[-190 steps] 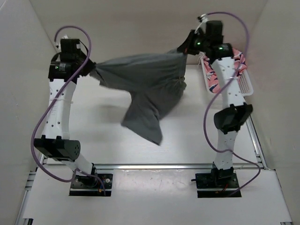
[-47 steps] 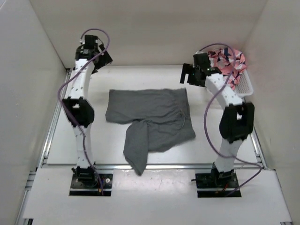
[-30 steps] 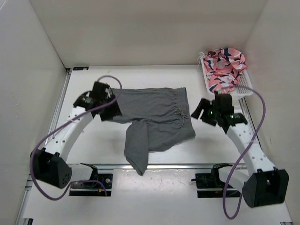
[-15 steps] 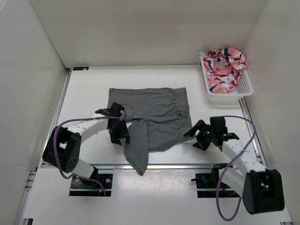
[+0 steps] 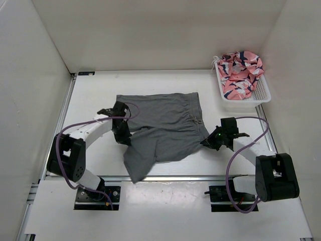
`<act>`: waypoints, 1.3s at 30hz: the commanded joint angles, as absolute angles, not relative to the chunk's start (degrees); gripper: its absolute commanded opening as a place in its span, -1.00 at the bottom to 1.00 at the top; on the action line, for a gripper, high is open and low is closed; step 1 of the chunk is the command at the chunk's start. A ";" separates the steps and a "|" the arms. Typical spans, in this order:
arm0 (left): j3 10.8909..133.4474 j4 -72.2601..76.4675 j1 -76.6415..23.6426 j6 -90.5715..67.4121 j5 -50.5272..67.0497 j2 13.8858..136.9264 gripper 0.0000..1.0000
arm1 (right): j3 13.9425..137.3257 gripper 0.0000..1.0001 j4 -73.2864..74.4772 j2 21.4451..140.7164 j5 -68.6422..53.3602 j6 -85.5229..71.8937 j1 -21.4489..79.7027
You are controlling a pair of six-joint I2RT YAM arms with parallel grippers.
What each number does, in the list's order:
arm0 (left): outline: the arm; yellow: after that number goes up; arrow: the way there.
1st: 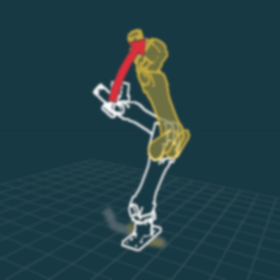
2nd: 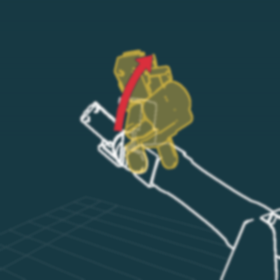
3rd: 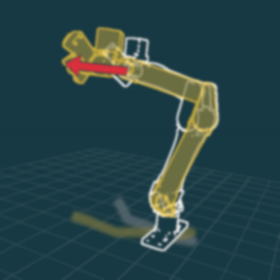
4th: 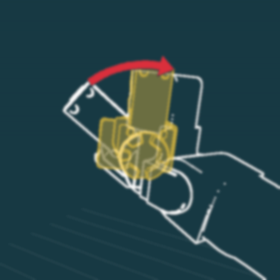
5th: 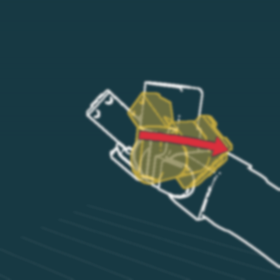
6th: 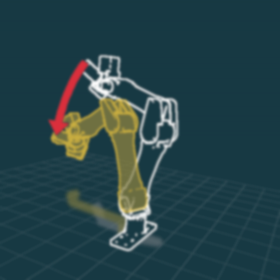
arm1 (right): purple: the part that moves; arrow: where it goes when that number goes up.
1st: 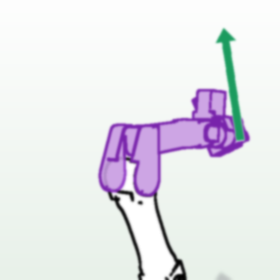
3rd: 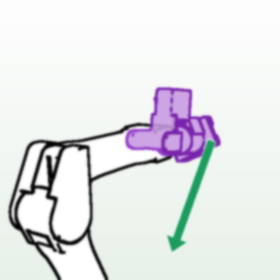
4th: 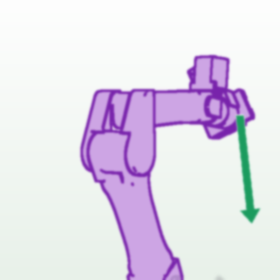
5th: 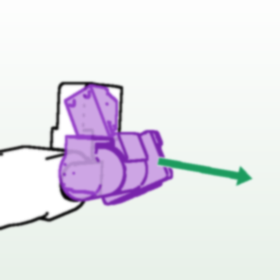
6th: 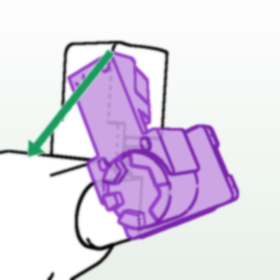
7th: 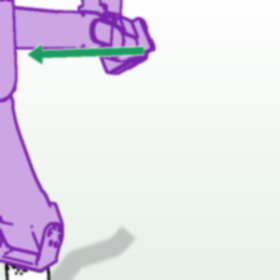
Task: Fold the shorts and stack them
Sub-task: Flatten the shorts out, then fold the shorts
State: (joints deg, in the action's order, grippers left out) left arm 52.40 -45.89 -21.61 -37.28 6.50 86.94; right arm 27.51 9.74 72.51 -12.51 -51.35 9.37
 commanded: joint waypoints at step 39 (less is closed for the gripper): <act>37.63 -50.12 -27.86 -56.86 5.36 70.66 0.84 | 31.21 0.32 20.13 59.68 -10.99 -44.82 6.86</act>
State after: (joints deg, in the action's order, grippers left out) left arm 39.51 -55.86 -27.59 -54.13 5.80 69.41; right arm 32.32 20.93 60.66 -8.56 -45.65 7.22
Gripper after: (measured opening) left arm 0.918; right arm 0.649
